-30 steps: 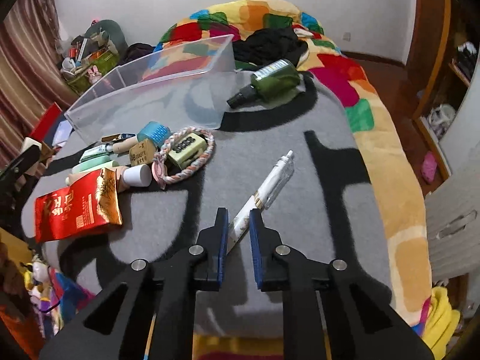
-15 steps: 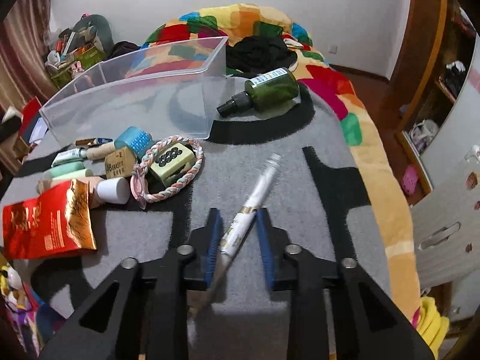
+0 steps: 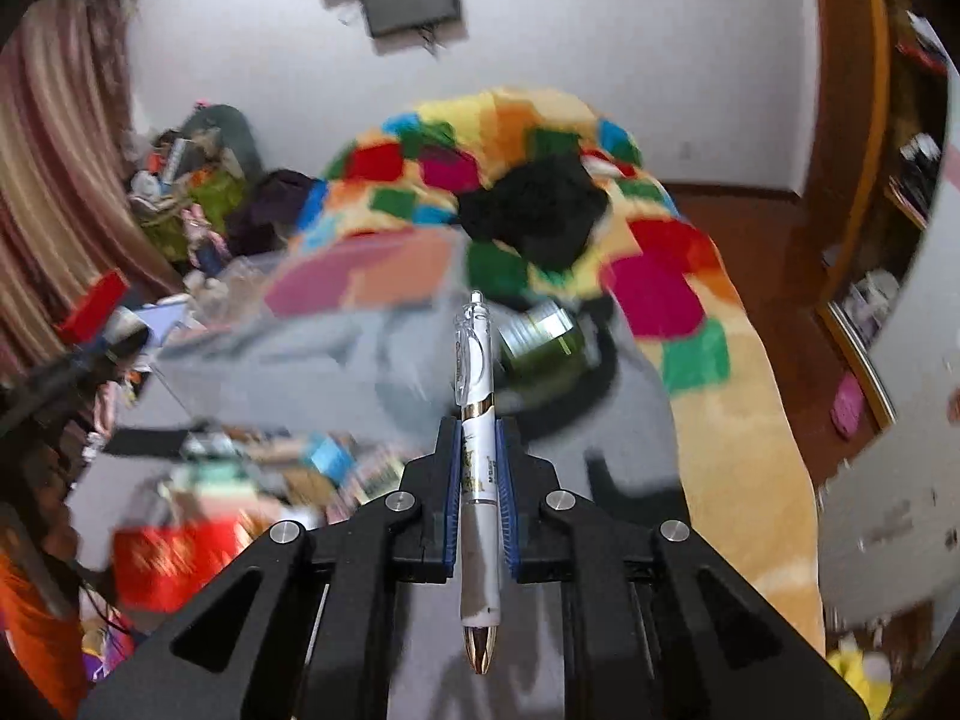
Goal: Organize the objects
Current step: 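Carry the tape roll and pen into the clear box and release both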
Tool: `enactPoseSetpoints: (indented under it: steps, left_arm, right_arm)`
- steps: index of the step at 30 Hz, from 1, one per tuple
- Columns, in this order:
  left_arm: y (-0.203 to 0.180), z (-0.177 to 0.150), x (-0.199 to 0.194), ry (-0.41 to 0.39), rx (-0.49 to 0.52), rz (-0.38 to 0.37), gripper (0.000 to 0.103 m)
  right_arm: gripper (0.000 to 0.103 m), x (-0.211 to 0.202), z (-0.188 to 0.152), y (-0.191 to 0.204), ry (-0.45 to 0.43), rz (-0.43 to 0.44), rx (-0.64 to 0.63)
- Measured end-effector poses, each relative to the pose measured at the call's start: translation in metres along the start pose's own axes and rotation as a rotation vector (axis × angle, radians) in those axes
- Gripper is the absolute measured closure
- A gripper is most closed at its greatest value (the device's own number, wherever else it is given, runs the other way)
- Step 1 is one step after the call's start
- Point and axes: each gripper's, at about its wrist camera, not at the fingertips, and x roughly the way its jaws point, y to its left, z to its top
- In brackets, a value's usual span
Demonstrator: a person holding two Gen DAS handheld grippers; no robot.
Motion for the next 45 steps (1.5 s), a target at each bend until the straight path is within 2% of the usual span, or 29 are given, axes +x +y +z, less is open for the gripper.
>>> enactPoseSetpoints:
  steps: [6,12,22,28,31,35,38,45]
  left_arm:
    - [-0.003,0.009,0.026,0.074,0.025,-0.017,0.064]
    - [-0.008,0.016,0.048,0.123,0.059,-0.031,0.065]
    - [-0.01,0.019,0.084,0.236,0.061,-0.08,0.065]
    - [-0.013,0.019,0.091,0.259,0.079,-0.083,0.064]
    - [-0.013,0.019,0.091,0.263,0.083,-0.086,0.063]
    - [-0.015,0.02,0.091,0.262,0.084,-0.093,0.041]
    - [-0.018,0.02,0.083,0.242,0.101,-0.085,0.038]
    - [-0.024,0.023,0.048,0.152,0.14,-0.061,0.019]
  right_arm:
    - [0.093,0.025,0.043,0.039,0.004,0.101,-0.099]
    - [0.093,0.077,0.064,0.071,0.118,0.168,-0.186]
    - [0.093,0.14,0.062,0.085,0.29,0.196,-0.257]
    - [0.093,0.156,0.053,0.091,0.334,0.193,-0.307]
    - [0.093,0.157,0.049,0.094,0.329,0.179,-0.333]
    - [0.092,0.152,0.051,0.091,0.33,0.191,-0.33]
    - [0.086,0.144,0.052,0.088,0.323,0.191,-0.333]
    - [0.068,0.103,0.06,0.065,0.228,0.173,-0.296]
